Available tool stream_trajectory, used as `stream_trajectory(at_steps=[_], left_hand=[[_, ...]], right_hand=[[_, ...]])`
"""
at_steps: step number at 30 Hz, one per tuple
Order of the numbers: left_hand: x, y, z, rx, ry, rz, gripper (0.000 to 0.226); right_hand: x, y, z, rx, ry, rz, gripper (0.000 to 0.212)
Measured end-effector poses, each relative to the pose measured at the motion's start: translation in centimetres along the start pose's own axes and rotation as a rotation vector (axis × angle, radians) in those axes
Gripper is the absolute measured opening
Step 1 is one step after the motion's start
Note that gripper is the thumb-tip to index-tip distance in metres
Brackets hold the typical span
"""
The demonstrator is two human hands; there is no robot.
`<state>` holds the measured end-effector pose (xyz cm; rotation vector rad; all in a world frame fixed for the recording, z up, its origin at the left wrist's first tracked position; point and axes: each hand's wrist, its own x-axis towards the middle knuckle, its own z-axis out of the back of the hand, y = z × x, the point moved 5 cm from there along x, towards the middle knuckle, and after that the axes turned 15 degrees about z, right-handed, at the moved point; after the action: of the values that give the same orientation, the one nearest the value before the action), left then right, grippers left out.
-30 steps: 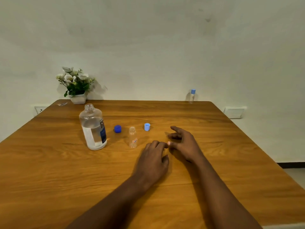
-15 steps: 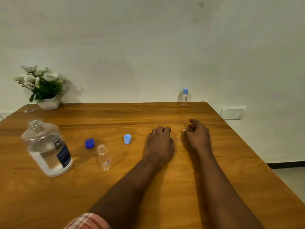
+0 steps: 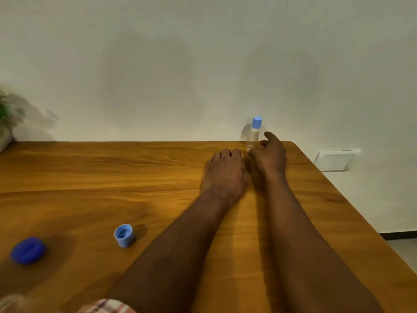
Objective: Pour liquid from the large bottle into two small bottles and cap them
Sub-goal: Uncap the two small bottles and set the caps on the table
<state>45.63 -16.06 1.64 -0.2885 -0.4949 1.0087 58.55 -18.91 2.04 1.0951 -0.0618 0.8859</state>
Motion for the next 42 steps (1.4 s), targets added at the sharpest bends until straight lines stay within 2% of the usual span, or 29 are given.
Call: stream_trajectory(at_steps=[6,12,16,28,33,42], left_hand=[[1.9,-0.1,-0.7,-0.007,-0.053,0.009,0.036],[0.0,0.1,0.2,-0.004,-0.038,-0.013,0.038],[-2.4,0.8,1.1,-0.017,0.000,0.002,0.039],[-16.2,4.4,8.4,-0.110,0.119,-0.028,0.038],[-21.9,6.7,12.1,-0.101,0.116,-0.070,0.038],[-26.3,12.6,16.5,-0.100,0.078,-0.020,0.039]], right_hand=[[2.5,-1.1,-1.6,-0.047,0.032,0.042,0.057],[0.6,-0.6,-0.9,-0.071,0.034,0.049,0.057],[-3.0,0.5,0.3,-0.068,0.019,0.053,0.037],[-19.9,8.7,4.9,-0.007,-0.005,0.051,0.019],[-25.9,12.4,5.4,0.069,0.055,0.051,0.010],[-31.8,17.1,3.8,0.283,0.306,0.076,0.025]])
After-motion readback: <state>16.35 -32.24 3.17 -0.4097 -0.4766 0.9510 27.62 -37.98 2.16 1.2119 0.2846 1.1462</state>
